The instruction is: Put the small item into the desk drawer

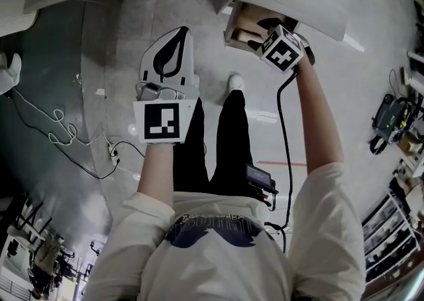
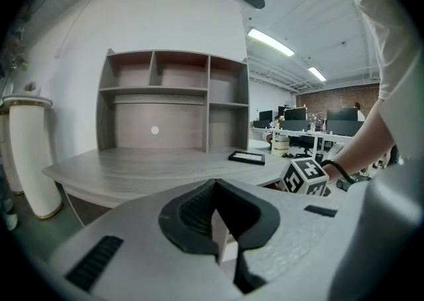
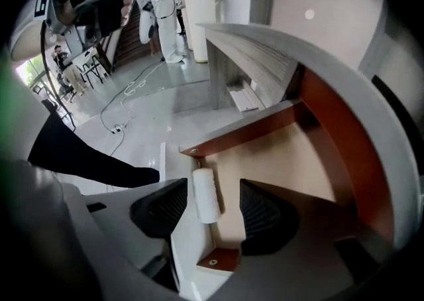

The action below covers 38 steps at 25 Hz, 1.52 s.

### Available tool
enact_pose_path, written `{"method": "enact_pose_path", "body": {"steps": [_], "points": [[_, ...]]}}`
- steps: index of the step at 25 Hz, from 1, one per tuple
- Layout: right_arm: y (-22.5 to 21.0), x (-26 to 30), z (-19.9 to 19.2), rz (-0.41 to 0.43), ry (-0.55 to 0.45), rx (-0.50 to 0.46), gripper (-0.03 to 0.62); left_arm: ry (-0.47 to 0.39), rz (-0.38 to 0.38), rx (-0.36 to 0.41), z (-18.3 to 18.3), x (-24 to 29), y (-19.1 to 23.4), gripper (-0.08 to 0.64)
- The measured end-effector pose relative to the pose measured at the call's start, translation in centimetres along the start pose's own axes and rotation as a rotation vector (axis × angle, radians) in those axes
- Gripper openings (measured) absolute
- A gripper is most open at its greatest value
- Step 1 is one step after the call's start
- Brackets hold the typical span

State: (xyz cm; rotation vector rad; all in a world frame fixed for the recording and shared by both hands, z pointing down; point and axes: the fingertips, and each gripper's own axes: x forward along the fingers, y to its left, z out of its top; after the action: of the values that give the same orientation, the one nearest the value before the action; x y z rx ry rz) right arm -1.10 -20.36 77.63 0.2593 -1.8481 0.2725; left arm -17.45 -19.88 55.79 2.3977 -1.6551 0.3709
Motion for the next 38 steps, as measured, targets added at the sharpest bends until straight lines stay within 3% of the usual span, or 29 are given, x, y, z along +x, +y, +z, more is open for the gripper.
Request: {"method": "enact_pose_path", "body": {"steps": [8,17,24,29,33,38], "points": [[0.6,-5.2,1.0,-0.045,-0.143,0.114,0.242,-0.037,-0.016,0.015,3.5,-0.1,-1.0,0.008],[0.4,-11.9,1.3,-0.115,-0.218,0.138,0.242,-0.077,-0.018,0.010,9.2,-0.9,-1.9,0.008],[-1.6,-19.8,3.9,-0.204,-0.314,0.179,0.241,-0.143,-0.016,0.019,14.5,-1.1,-2.6,0.008],[-3.3,-26.1,5.7,-0.283,-0.474,0.294,0.235,-0.196,-0.011,0.032,18.6,-1.4,-3.1,0.008],[-3.7,-31.6,6.5,-0.393,-0.601,0.373,0.231,-0.233,-0.011,0.046,21.7,-2.3,-3.7,0.008],[-3.6,-39.2,6.5,-0.515,-0.830,0.544,0.197,-0.305,-0.021,0.052,26.0,-2.9,-4.7,0.008]]}}
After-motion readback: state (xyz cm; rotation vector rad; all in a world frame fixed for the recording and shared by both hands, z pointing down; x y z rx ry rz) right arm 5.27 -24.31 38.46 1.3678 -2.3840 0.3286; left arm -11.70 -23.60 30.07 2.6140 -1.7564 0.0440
